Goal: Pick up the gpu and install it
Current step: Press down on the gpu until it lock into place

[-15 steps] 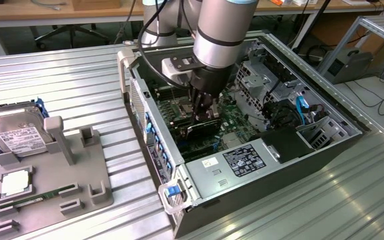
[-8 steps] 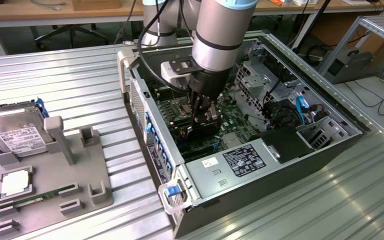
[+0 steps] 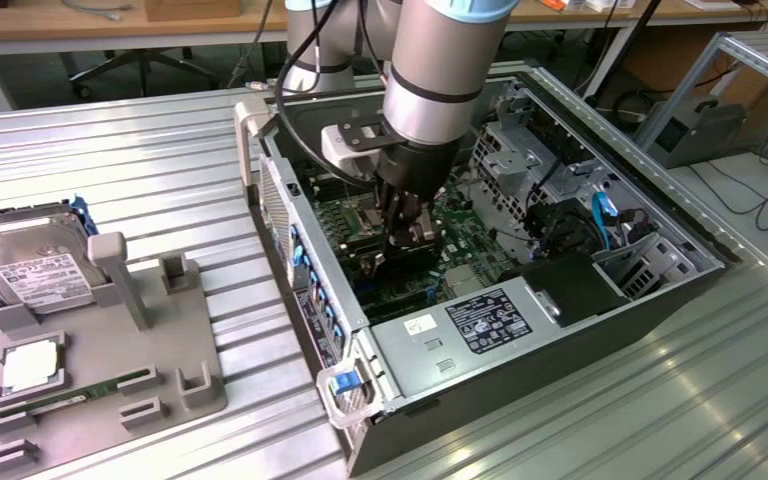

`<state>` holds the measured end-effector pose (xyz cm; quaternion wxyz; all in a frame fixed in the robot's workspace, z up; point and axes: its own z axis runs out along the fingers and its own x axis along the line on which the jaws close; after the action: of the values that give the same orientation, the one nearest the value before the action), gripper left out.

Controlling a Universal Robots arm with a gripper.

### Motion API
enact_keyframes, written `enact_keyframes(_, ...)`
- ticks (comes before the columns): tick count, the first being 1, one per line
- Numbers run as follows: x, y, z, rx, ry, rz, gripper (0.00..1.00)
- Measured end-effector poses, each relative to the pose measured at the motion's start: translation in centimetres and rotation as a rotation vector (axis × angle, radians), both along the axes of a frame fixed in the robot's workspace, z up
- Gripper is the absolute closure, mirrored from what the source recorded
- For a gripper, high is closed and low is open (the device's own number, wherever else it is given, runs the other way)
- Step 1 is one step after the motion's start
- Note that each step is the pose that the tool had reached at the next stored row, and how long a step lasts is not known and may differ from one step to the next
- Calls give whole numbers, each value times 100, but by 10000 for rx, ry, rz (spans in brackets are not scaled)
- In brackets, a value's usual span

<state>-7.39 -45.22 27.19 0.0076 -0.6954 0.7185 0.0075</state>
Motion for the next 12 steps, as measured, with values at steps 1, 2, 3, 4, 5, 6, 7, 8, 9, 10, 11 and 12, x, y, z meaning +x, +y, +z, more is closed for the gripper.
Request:
enact_keyframes(1,0,0,-2,1,-1,0,89)
enact_keyframes(2,-1,0,-9,4,-3,1,89)
enact_keyframes(3,-2,0,-11,0,-1,0,89)
enact_keyframes(4,-2,0,-11,0,-1,0,89)
enact_keyframes(5,-2,0,-11,0,-1,0,89)
enact_keyframes(6,-2,0,-12,1,-1,0,89)
enact_keyframes(7,-3,0,-13,2,-1,0,89)
enact_keyframes(8,-9,0,-14,2,-2,-2,89)
enact_keyframes(9,-15,0,-15,3,-2,-1,89)
enact_keyframes(10,-21,1,-16,2,-1,0,89)
enact_keyframes(11,-24,1,-16,1,-1,-1,89)
enact_keyframes(12,-26,0,-16,1,-1,2,89)
